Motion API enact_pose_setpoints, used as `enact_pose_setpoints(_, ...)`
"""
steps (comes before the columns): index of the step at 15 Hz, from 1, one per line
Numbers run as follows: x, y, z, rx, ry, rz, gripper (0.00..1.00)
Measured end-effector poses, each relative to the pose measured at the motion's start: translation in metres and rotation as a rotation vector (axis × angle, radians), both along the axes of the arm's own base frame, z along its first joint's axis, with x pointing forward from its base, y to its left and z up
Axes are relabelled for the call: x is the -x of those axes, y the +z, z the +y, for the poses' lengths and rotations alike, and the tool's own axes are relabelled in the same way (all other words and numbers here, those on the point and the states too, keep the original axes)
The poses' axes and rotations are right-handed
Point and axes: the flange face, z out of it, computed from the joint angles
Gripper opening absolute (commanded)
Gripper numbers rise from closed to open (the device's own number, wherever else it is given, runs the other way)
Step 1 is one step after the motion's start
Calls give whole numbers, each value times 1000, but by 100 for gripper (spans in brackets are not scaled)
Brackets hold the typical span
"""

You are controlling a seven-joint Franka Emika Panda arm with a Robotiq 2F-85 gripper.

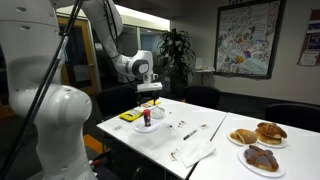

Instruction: Take the spice bottle off the plate

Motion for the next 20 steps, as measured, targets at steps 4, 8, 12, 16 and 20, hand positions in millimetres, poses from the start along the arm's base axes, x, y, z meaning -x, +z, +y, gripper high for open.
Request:
enact_pose_setpoints(4, -9, -25, 21, 7, 48, -11, 100)
enact_pose_setpoints(8, -23, -57, 27, 8, 76, -70, 100)
enact_pose_setpoints(12, -36, -82, 34, -16, 98, -100, 100)
enact_pose_setpoints(16, -50, -98, 49, -61, 128, -100, 74)
enact_pose_setpoints(20, -59, -107, 54, -85, 131, -85, 45)
